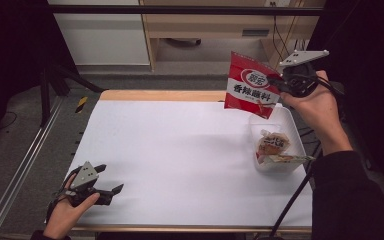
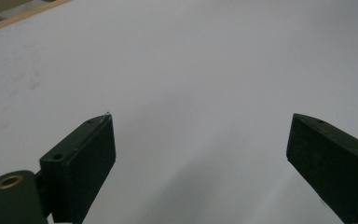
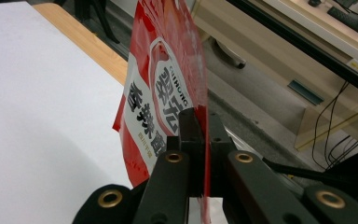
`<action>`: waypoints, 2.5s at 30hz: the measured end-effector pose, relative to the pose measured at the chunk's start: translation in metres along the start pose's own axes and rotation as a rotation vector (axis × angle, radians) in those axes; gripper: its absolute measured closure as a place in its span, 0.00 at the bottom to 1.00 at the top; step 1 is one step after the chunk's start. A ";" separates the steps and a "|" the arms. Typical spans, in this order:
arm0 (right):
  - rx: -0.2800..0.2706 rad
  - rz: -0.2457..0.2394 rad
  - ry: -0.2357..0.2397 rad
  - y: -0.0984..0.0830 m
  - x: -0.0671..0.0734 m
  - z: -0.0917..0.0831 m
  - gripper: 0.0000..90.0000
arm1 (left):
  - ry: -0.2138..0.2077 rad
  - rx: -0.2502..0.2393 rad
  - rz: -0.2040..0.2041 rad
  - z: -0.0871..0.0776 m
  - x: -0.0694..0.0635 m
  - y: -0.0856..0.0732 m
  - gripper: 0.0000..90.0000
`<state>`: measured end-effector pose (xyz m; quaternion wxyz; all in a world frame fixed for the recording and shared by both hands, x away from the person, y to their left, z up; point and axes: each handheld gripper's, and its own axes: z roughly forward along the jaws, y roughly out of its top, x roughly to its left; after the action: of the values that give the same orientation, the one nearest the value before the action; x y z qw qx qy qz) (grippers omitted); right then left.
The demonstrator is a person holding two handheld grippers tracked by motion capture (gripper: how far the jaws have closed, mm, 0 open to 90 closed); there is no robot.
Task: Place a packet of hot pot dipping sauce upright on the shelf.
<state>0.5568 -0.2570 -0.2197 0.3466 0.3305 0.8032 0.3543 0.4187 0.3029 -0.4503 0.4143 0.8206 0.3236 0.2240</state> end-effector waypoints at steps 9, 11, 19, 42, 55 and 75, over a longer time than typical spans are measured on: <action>0.031 0.049 -0.038 -0.022 -0.013 0.000 1.00 | 0.001 0.004 0.004 0.001 0.000 0.000 0.09; 0.040 0.057 -0.043 -0.029 -0.016 -0.001 1.00 | 0.002 0.005 0.005 0.000 -0.001 0.000 0.09; 0.080 0.104 -0.064 -0.056 -0.027 -0.004 1.00 | 0.003 0.007 0.007 0.000 -0.001 0.000 0.09; 0.133 0.147 -0.064 -0.089 -0.032 0.010 1.00 | 0.001 0.011 0.013 0.002 -0.002 0.000 0.09; 0.160 0.179 -0.036 -0.106 -0.025 0.029 1.00 | 0.002 0.015 0.016 0.002 -0.002 0.000 0.08; 0.194 0.240 -0.044 -0.128 -0.029 0.029 0.97 | -0.002 0.018 0.019 0.003 -0.003 0.000 0.09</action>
<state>0.5589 -0.3380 -0.3271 0.2856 0.4636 0.7807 0.3066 0.4187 0.2995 -0.4519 0.4052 0.8276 0.3174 0.2241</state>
